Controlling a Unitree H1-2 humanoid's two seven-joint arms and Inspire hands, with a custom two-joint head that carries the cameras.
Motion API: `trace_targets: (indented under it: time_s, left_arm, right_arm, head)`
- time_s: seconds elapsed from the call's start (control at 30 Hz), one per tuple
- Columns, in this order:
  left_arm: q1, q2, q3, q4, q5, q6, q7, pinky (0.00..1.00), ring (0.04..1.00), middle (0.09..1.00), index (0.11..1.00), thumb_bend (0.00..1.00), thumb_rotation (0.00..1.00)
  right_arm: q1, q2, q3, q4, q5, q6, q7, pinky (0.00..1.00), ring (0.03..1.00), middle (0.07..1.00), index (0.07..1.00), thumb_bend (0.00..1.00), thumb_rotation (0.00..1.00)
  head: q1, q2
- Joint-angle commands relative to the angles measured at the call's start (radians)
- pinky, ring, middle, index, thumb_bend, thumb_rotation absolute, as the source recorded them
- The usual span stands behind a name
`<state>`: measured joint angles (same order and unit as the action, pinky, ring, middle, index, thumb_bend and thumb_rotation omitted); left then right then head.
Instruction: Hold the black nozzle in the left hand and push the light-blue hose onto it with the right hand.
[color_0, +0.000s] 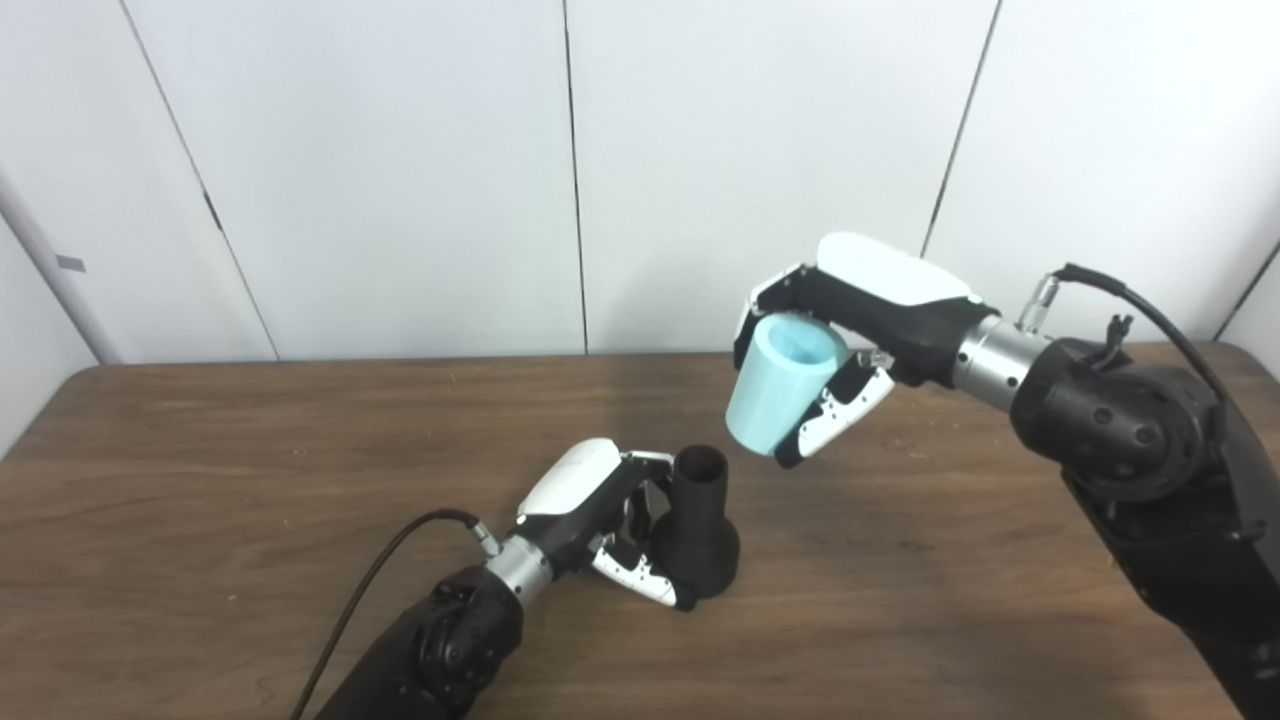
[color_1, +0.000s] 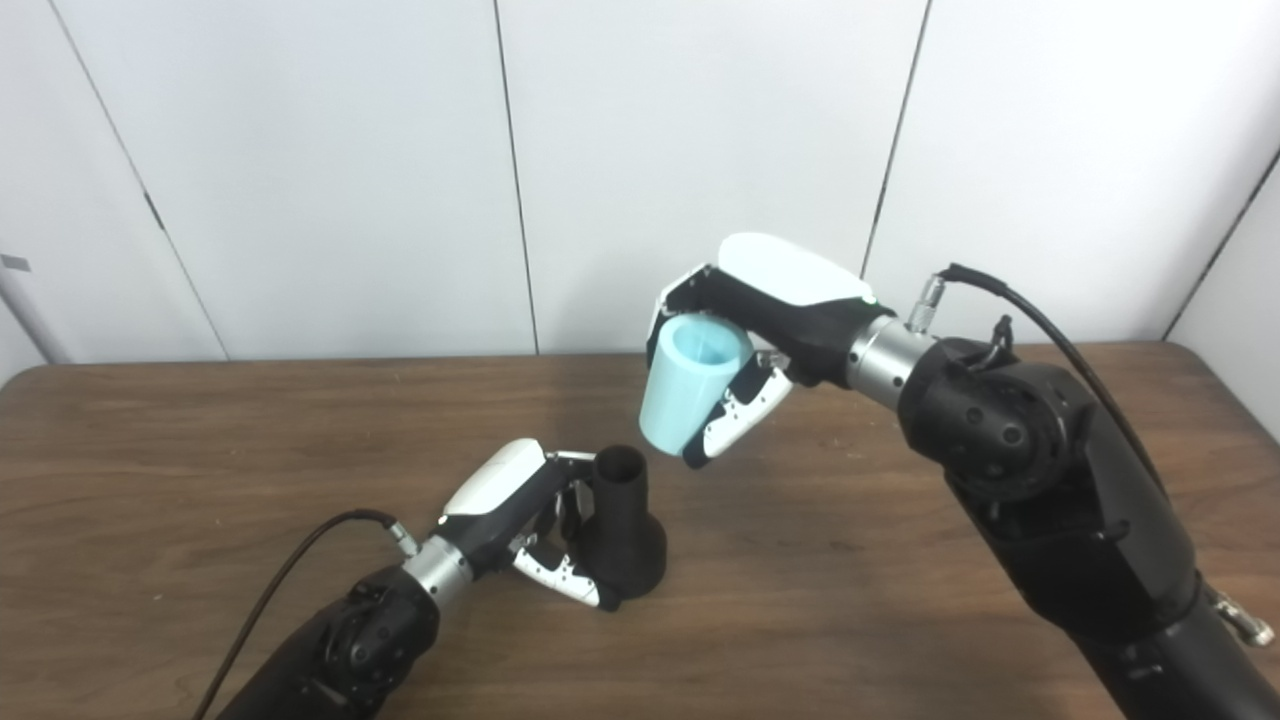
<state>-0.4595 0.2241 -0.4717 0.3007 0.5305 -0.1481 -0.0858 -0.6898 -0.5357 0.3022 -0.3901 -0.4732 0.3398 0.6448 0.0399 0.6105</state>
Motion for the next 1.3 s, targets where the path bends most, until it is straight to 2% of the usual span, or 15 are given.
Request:
trace_targets:
  time_s: [0.0,0.23,0.67,0.87,1.27]
  left_arm:
    - [0.033,0.001,-0.042,0.055,0.056,0.062,-0.066,0.37,0.398,0.43,0.488,0.53,0.0]
    - [0.032,0.0,-0.047,0.055,0.061,0.07,-0.065,0.34,0.389,0.436,0.485,0.53,0.0]
    - [0.026,0.0,-0.051,0.062,0.062,0.071,-0.061,0.33,0.382,0.434,0.485,0.53,0.0]
    - [0.023,-0.005,-0.051,0.066,0.06,0.07,-0.058,0.32,0.373,0.423,0.486,0.53,0.0]
    - [0.025,0.0,-0.051,0.054,0.067,0.076,-0.058,0.29,0.364,0.422,0.486,0.53,0.0]
  right_arm:
    - [-0.039,-0.001,-0.001,-0.019,-0.018,-0.045,-0.013,0.33,0.402,0.473,0.521,0.52,0.0]
    - [-0.018,0.016,0.023,-0.007,-0.061,-0.057,-0.009,0.34,0.401,0.479,0.52,0.52,0.0]
    - [0.024,0.113,0.057,0.09,-0.149,-0.096,-0.064,0.34,0.402,0.479,0.526,0.52,0.0]
    - [0.024,0.142,0.042,0.105,-0.143,-0.092,-0.082,0.32,0.392,0.451,0.531,0.51,0.0]
    - [0.046,0.179,0.032,0.117,-0.147,-0.102,-0.113,0.34,0.408,0.462,0.526,0.52,0.0]
  head:
    - [0.0,0.002]
    - [0.002,0.0]
    - [0.0,-0.005]
    - [0.002,-0.004]
    - [0.002,0.006]
